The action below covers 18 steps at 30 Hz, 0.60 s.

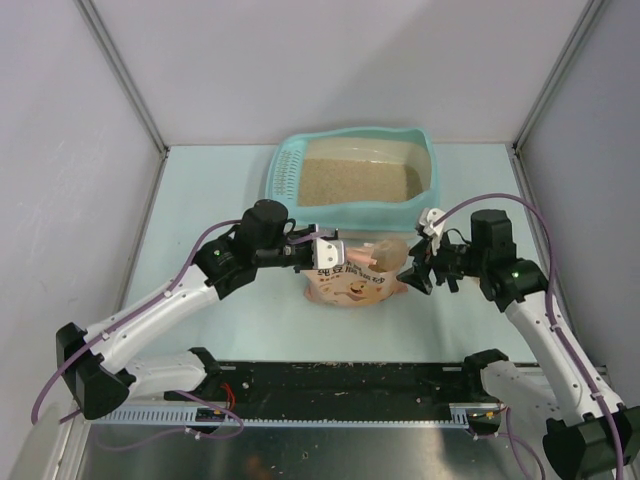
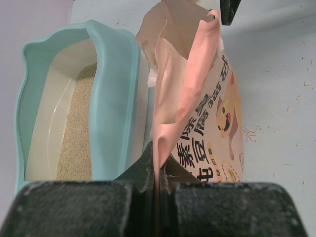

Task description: Fill the litter box with clean litter

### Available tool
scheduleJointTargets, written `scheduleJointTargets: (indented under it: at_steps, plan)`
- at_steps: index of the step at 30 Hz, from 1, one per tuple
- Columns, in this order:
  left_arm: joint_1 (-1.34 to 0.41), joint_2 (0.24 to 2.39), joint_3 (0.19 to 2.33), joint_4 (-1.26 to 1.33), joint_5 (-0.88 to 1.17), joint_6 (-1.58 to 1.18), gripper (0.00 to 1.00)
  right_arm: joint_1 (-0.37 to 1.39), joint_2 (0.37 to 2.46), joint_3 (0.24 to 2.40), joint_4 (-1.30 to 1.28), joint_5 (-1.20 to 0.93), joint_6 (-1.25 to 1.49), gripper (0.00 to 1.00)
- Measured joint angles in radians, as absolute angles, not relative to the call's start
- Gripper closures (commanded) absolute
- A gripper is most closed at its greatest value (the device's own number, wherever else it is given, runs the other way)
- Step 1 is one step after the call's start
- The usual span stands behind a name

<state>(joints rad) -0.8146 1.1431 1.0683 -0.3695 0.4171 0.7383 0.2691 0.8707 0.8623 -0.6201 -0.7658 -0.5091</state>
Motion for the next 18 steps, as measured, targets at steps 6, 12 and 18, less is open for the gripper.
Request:
scheduleJointTargets:
  at_steps: [6, 12, 18]
  plan:
    - [-0.815, 1.143, 1.068, -0.369, 0.411, 0.732, 1.00, 0.316, 0.886, 0.831, -0.518, -0.740, -0.449, 0.31]
    - [-0.815, 1.142, 1.068, -0.368, 0.411, 0.732, 1.00, 0.366, 0.899, 0.815, -0.466, -0.736, -0.407, 0.32]
    - [-0.815, 1.142, 1.068, -0.368, 0.409, 0.728, 1.00, 0.387, 0.899, 0.809, -0.432, -0.736, -0.394, 0.35]
